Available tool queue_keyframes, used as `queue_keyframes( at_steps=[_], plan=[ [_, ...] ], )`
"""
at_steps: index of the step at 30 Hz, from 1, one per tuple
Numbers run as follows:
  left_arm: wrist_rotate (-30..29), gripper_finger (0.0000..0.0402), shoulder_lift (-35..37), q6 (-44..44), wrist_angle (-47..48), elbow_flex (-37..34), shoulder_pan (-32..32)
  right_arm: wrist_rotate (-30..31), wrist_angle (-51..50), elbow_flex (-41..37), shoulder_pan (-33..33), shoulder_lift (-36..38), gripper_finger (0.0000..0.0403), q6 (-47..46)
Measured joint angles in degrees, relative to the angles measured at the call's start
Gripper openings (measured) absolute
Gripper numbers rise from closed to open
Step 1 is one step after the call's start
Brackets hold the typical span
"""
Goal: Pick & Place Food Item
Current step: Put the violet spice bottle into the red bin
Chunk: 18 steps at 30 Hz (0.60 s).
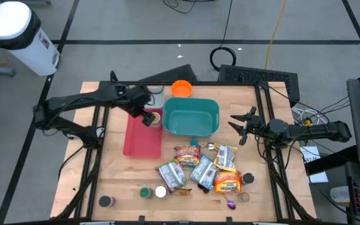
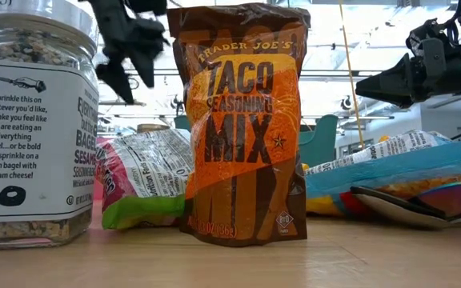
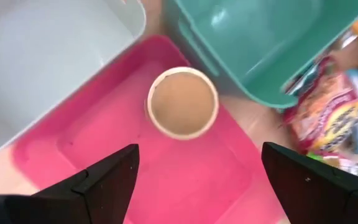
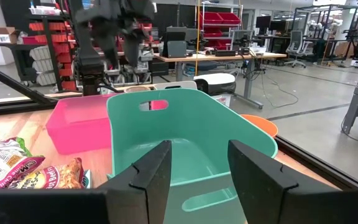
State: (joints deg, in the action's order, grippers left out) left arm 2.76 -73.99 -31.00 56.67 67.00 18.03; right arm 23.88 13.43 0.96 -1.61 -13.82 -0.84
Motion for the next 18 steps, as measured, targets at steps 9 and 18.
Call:
queue_keyframes(
  at_steps=[9,18],
  plan=[
    [-14.7,0.0347,13.0,-12.7,0.2,0.1,-13.4,0.0,0.0,0.0,0.0,0.0,0.0151,0.0],
    [-29.5,0.0347,13.4,-16.6,-7.7,0.1,-35.3,0.0,0.0,0.0,0.0,0.0,0.0151,0.0]
  ],
)
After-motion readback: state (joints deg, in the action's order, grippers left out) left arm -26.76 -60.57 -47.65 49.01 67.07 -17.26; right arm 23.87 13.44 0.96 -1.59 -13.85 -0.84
